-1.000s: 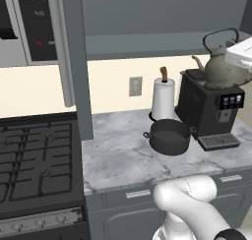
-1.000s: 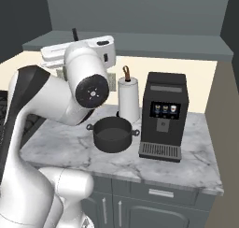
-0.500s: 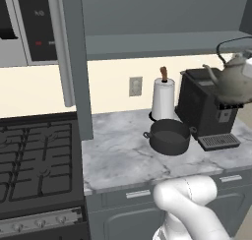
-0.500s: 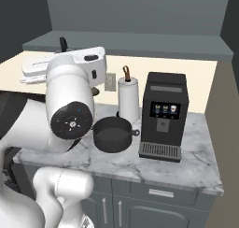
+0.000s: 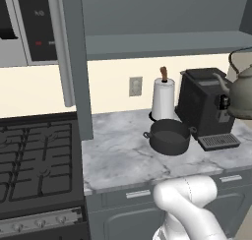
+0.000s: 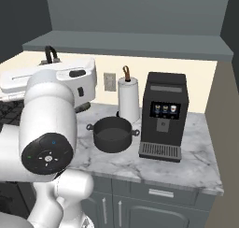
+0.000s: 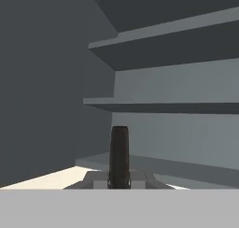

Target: Pick the kettle from the cabinet and place it on a stove burner. Then pick the pot from the counter and place it on another stove burner. Finally, turn both burners on.

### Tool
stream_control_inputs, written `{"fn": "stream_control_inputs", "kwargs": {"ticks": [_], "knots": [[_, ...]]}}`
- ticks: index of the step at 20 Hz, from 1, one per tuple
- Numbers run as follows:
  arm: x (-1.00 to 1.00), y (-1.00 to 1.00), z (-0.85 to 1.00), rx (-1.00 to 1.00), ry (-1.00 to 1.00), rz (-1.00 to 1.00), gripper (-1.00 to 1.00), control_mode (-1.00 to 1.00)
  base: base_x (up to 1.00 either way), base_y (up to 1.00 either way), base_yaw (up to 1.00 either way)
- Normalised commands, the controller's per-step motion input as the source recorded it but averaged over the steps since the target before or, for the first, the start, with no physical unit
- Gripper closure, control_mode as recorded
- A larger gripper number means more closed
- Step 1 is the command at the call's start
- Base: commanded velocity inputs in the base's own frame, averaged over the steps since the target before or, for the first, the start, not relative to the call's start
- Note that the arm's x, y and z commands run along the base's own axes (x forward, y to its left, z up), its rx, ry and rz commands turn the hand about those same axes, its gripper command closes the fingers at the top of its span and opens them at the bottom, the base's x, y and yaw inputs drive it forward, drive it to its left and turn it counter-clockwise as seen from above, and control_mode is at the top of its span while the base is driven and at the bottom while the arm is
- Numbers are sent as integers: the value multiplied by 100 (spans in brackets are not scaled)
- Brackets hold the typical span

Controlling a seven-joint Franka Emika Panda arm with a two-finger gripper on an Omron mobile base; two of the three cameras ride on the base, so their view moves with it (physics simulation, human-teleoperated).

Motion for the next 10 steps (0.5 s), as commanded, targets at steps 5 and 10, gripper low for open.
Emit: {"fn": "stream_control_inputs", "kwargs": {"ticks": [5,10], "knots": [[-17,1,0,0,0,0,100,-100,0,0,0],[-4,0,0,0,0,0,100,100,-37,2,0]]}}
